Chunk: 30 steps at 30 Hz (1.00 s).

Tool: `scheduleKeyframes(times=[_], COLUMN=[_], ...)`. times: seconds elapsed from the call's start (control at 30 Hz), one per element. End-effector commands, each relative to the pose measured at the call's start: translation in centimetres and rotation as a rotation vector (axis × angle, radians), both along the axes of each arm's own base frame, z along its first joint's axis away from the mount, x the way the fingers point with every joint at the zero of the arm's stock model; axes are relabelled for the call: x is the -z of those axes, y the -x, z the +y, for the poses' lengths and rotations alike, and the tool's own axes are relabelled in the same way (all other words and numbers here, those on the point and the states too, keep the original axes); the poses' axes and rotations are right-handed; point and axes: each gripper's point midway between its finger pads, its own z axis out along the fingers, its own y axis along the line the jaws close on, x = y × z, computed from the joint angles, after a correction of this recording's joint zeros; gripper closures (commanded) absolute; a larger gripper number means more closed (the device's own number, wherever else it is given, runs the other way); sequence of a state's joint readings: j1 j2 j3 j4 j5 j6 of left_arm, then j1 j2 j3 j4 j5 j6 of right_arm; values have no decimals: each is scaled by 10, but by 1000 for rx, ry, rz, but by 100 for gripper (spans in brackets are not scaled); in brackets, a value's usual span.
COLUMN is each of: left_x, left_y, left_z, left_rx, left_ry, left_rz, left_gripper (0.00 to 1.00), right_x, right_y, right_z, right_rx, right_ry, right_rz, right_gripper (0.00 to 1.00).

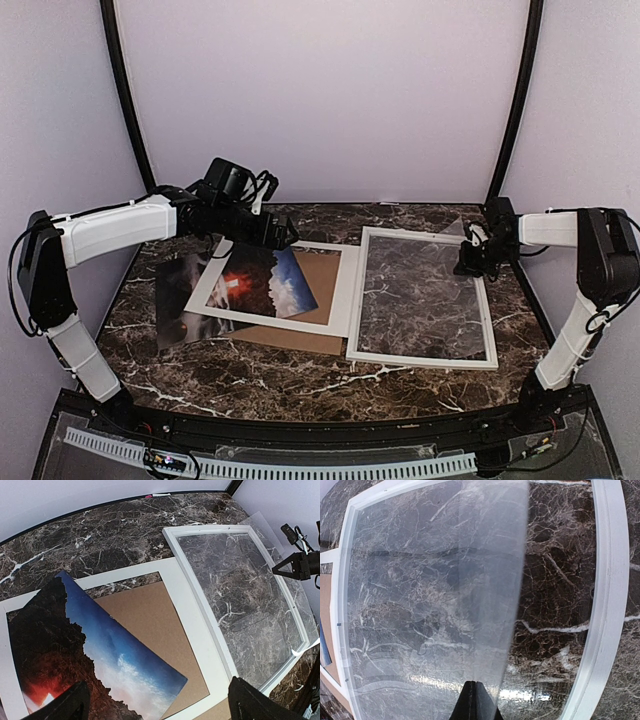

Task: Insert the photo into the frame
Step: Place the glass panel at the frame body.

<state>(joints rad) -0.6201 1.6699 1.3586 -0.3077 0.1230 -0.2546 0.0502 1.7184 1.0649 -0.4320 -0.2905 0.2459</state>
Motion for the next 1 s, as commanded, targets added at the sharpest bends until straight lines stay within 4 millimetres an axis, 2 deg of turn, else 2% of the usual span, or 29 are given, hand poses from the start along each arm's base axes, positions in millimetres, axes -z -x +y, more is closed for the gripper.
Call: scheduleKeyframes(times=[0.0,0.97], left_x=[-4,-5], left_y=[5,7], left_z=[0,2], left_rx=[12,12], left_ry=[-2,-6], left_rz=[-11,-14], left_gripper=[1,1], right_x=[-3,-1], right_y=[1,-1], right_z=[-7,-7], right_rx=[18,4], right_ry=[21,21], right_rz=[-7,1], right_gripper=[100,100])
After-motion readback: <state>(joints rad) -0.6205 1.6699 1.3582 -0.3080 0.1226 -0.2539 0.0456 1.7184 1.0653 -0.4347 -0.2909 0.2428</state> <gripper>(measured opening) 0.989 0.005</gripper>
